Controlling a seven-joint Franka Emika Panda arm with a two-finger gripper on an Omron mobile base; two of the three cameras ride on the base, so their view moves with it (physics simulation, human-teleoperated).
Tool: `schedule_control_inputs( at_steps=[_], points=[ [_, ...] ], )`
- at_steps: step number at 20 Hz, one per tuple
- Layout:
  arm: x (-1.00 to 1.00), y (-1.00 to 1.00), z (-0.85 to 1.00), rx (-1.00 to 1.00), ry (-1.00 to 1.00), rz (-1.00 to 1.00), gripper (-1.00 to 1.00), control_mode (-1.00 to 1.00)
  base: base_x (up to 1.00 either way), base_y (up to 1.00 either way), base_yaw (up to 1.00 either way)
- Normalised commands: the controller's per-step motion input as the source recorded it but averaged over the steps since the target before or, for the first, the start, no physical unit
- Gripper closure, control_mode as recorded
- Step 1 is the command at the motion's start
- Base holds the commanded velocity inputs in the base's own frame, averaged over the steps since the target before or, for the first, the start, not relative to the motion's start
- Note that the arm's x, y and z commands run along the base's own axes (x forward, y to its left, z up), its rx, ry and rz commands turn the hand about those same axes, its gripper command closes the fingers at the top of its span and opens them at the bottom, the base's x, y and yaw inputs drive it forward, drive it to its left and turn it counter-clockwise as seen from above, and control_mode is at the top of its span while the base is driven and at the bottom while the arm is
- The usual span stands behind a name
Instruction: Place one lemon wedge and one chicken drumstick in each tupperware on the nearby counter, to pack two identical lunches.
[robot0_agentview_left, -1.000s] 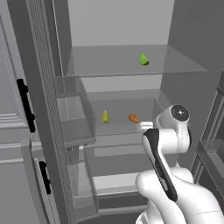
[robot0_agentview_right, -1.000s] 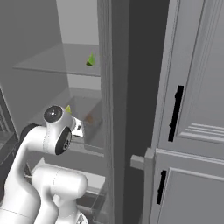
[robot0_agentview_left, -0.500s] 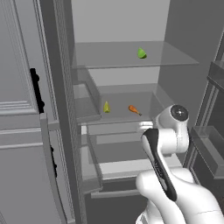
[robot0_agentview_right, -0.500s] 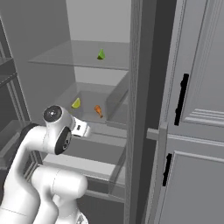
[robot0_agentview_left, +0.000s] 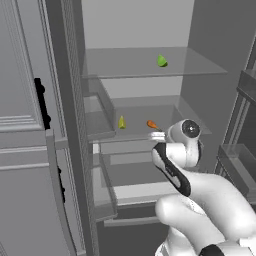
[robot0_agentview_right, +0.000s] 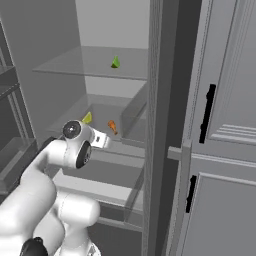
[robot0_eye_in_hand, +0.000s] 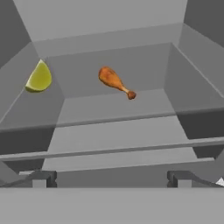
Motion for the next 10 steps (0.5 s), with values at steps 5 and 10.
schedule_control_inputs(
  at_steps=[5, 10],
  points=[
    [0.99, -0.13, 0.10, -0.01, 0.00, 0.01, -1.00, -1.00, 0.00, 0.00, 0.00],
    [0.75, -0.34, 0.00, -0.09, 0.00, 0.10, -1.00, -1.00, 0.00, 0.00, 0.00]
  ],
)
